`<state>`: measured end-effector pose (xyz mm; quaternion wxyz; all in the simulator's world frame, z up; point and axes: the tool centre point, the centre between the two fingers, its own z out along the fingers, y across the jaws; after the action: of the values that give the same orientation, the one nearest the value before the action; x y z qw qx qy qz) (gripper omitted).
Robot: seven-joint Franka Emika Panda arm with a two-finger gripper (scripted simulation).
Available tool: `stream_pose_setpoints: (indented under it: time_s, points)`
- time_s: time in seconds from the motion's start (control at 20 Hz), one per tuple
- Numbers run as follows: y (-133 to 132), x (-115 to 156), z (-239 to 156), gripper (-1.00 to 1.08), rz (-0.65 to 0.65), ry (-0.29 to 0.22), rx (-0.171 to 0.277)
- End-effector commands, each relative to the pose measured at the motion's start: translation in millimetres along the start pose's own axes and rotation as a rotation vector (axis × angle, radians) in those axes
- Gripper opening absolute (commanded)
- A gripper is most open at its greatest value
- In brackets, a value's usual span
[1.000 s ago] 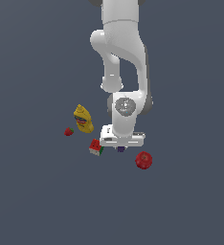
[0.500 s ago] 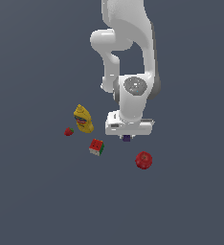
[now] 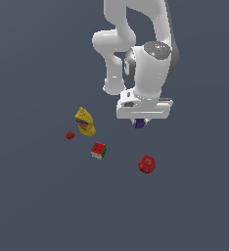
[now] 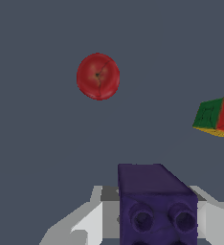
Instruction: Pick up a designated object from a clutter of objects.
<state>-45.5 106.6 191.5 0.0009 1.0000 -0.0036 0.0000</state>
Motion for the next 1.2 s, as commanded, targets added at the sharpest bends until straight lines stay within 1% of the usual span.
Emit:
stream_pose_setpoints:
  time_s: [0.0, 0.35, 0.65, 0.9, 1.15]
  points:
    - [-10, -9, -25, -1.0, 0.0, 0.0, -0.001]
    - [-39, -34, -96, -1.0, 0.0, 0.0, -0.001]
    - [-62, -52, -149, -1.0, 0.0, 0.0, 0.0]
    - [-76, -62, -182, -1.0, 0.0, 0.0, 0.0]
    - [-85, -68, -203, -1.0, 0.0, 0.0, 0.001]
